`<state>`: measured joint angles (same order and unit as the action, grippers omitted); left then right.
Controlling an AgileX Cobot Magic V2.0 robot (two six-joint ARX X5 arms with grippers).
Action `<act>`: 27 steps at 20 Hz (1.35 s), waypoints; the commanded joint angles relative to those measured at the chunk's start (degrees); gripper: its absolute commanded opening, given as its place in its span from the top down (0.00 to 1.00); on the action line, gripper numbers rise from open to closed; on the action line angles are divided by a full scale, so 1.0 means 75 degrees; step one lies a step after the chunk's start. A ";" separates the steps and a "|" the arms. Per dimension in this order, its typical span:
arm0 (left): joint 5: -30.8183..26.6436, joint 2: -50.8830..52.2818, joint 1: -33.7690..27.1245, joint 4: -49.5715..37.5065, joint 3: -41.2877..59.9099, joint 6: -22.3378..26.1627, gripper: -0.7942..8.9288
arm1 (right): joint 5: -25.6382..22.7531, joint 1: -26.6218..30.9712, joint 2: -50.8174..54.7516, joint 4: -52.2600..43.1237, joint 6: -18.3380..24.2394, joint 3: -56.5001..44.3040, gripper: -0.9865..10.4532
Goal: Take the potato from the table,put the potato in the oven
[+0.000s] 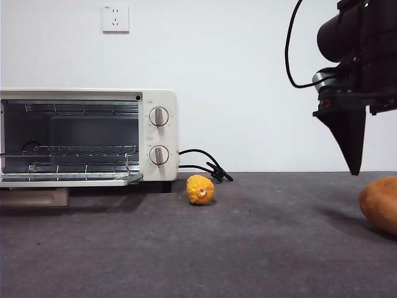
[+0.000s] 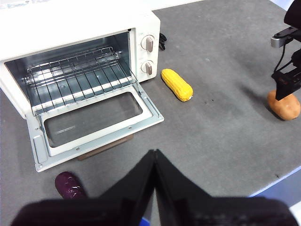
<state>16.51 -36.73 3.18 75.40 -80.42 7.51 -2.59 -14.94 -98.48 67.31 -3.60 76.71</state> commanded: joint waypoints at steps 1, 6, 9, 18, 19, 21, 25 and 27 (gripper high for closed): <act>-0.0006 0.0032 -0.0017 -0.0015 0.0012 0.0079 0.92 | -0.0006 0.0000 -0.0213 -0.0163 0.0055 -0.0015 0.19; -0.0003 0.0032 -0.0015 -0.0015 0.0012 0.0082 0.92 | -0.0006 0.0012 -0.0667 -0.0207 0.0114 -0.0015 0.19; -0.0006 0.0032 -0.0015 -0.0015 0.0012 0.0082 0.92 | 0.0000 0.0044 -0.0959 -0.0265 0.0105 -0.0020 0.20; -0.0003 0.0032 -0.0015 -0.0015 0.0012 0.0079 0.92 | 0.0073 0.0050 -0.1256 -0.0201 -0.0114 -0.0023 0.61; -0.0003 0.0032 -0.0015 -0.0015 0.0012 0.0079 0.92 | 0.0128 0.0050 -0.1256 -0.0172 -0.0169 -0.0023 0.72; 0.0000 0.0029 -0.0012 -0.0015 0.0012 0.0076 0.92 | 0.0146 0.0050 -0.1256 -0.0172 -0.0169 -0.0023 0.92; -0.0003 0.0029 -0.0012 -0.0015 0.0012 0.0079 0.92 | 0.0143 0.0050 -0.1256 -0.0169 -0.0184 -0.0023 0.92; -0.0003 0.0029 -0.0012 -0.0015 0.0012 0.0079 0.92 | 0.0143 0.0050 -0.1256 -0.0172 -0.0187 -0.0023 0.92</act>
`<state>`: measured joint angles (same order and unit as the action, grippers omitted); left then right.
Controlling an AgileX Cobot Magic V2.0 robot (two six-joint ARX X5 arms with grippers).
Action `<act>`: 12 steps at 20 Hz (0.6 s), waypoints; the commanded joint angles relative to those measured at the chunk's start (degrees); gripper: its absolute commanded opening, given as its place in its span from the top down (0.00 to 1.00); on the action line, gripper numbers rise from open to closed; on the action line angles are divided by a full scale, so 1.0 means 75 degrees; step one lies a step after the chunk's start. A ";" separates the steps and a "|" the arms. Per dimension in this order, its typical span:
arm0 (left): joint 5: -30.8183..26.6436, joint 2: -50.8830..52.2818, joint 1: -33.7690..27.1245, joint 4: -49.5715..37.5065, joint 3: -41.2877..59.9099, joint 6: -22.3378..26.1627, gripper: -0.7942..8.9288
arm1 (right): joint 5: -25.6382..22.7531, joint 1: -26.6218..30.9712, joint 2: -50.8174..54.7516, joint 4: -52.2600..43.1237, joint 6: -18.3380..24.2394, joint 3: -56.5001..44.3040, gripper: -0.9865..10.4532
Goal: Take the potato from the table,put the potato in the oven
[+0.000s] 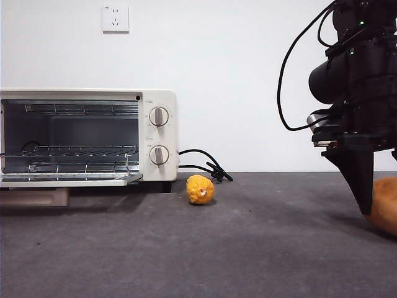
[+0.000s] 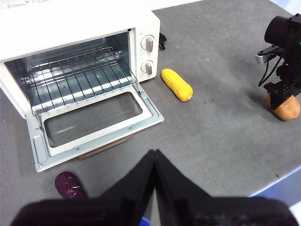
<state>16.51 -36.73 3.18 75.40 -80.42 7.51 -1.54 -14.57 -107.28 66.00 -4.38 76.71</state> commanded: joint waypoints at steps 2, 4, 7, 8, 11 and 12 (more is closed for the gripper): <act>-0.0003 0.0029 -0.0012 -0.0015 0.0012 0.0079 0.92 | -0.0163 0.0000 -0.0006 0.0099 -0.0050 -0.0006 0.92; 0.0000 0.0029 -0.0012 -0.0017 0.0012 0.0079 0.92 | -0.0192 -0.0017 0.0364 0.0513 -0.0041 0.0105 0.92; 0.0000 0.0017 -0.0012 -0.0052 0.0012 0.0073 0.92 | -0.0023 -0.0274 0.1294 0.1151 -0.0210 0.0723 0.92; 0.0000 0.0000 -0.0012 -0.0052 0.0012 0.0073 0.92 | 0.0017 -0.0414 0.1588 0.1212 -0.0289 0.1037 0.92; 0.0000 -0.0052 -0.0012 -0.0032 0.0012 0.0070 0.92 | 0.0688 -0.0950 0.2177 0.1113 -0.0612 0.2194 0.92; 0.0000 -0.0055 -0.0012 -0.0032 0.0012 0.0055 0.92 | 0.0953 -0.1189 0.2200 0.1093 -0.0627 0.2649 0.92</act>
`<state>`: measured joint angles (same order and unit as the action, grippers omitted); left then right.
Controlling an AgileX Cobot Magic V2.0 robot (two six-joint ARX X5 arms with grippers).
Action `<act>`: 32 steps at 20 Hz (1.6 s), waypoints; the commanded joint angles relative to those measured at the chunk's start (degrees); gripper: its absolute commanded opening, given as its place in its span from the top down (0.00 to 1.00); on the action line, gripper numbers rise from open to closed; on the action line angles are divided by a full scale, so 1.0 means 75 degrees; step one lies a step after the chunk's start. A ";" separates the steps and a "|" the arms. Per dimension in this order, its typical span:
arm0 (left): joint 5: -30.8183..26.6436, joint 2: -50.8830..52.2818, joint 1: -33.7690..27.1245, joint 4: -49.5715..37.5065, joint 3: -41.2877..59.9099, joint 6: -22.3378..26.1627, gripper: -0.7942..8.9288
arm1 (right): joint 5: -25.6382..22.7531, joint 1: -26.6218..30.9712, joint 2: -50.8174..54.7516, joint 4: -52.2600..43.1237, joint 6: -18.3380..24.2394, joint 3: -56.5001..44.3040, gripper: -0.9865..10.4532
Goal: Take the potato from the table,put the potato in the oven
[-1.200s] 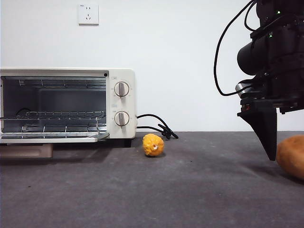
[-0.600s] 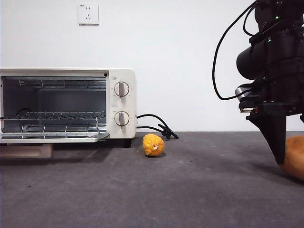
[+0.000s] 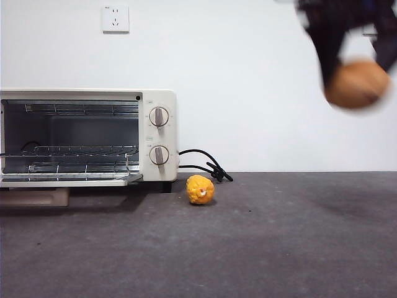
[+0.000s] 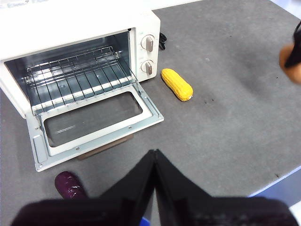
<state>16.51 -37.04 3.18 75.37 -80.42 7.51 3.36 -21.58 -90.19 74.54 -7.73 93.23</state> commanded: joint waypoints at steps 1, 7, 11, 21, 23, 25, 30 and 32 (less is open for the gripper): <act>0.0000 -0.0026 -0.0012 -0.0029 0.0012 0.0052 0.92 | 0.0481 -0.0513 -0.0079 -0.0131 -0.0306 0.0871 0.92; 0.0000 -0.0029 -0.0009 -0.0023 0.0012 0.0017 0.92 | 0.1105 -0.2465 -0.0233 -0.2868 -0.0644 0.1690 0.92; -0.0006 -0.0029 0.0189 -0.0009 0.0012 0.0029 0.92 | 0.1154 -0.3637 -0.1105 -0.4552 -0.1113 0.1690 0.92; -0.0204 -0.0017 0.0463 0.0003 0.0012 0.0017 0.92 | 0.0664 -0.4065 -0.3579 -0.6881 -0.1212 0.2133 0.92; -0.0204 -0.0017 0.0501 0.0003 0.0012 0.0006 0.92 | 0.0335 -0.4054 -0.3928 -0.7128 -0.1125 0.2302 0.92; -0.0204 -0.0020 0.0519 0.0003 0.0012 -0.0029 0.92 | 0.0032 -0.3969 -0.4424 -0.7469 -0.0822 0.2594 0.92; -0.0204 -0.0026 0.0530 0.0000 0.0012 -0.0207 0.92 | -0.0271 -0.3797 -0.5263 -0.8122 -0.0947 0.2847 0.92; -0.0207 -0.0026 0.0539 0.0003 0.0012 -0.0210 0.92 | -0.0679 -0.3756 -0.5406 -0.8335 -0.0950 0.2850 0.92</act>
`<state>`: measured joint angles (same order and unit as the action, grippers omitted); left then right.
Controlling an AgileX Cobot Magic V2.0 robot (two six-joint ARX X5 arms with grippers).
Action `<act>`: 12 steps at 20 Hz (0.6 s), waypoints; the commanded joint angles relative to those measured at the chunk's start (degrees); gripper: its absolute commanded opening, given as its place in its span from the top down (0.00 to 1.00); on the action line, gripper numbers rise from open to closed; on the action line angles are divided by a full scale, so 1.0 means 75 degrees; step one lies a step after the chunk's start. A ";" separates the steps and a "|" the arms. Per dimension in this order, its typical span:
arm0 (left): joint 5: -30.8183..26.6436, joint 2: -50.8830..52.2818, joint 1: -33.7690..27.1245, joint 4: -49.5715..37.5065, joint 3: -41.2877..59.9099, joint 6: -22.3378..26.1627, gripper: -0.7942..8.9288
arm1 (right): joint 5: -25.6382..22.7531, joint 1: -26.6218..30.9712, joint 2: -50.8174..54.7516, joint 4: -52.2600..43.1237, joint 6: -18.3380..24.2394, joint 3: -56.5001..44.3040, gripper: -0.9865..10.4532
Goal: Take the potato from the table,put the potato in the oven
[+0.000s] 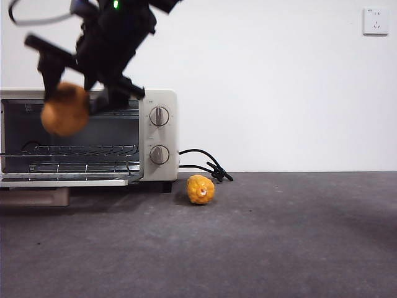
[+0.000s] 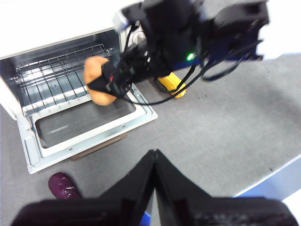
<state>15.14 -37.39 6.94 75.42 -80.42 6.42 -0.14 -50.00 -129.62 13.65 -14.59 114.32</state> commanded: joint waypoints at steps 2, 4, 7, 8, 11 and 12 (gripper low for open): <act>-0.0020 0.0020 0.0041 -0.0003 0.0012 -0.0073 0.92 | -0.0428 0.0096 -0.0204 -0.0527 -0.0044 0.0038 0.92; -0.0020 0.0020 0.0090 -0.0006 0.0012 -0.0152 0.92 | -0.0670 0.0134 -0.0242 -0.0804 -0.0044 0.0038 0.92; -0.0020 0.0020 0.0119 -0.0003 0.0012 -0.0230 0.92 | -0.0784 0.0242 -0.0341 -0.1032 -0.0061 0.0038 0.92; -0.0017 0.0020 0.0119 -0.0006 0.0012 -0.0248 0.92 | -0.0784 0.0286 -0.0367 -0.1084 -0.0114 0.0038 0.92; -0.0020 0.0020 0.0137 -0.0006 0.0012 -0.0271 0.92 | -0.0790 0.0332 -0.0545 -0.1294 -0.0143 0.0038 0.92; -0.0020 0.0020 0.0149 -0.0006 0.0012 -0.0277 0.92 | -0.0787 0.0332 -0.0577 -0.1338 -0.0143 0.0038 0.92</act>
<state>15.14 -37.39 7.75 75.42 -80.42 4.86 -6.00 -47.44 -132.20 4.14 -15.07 114.54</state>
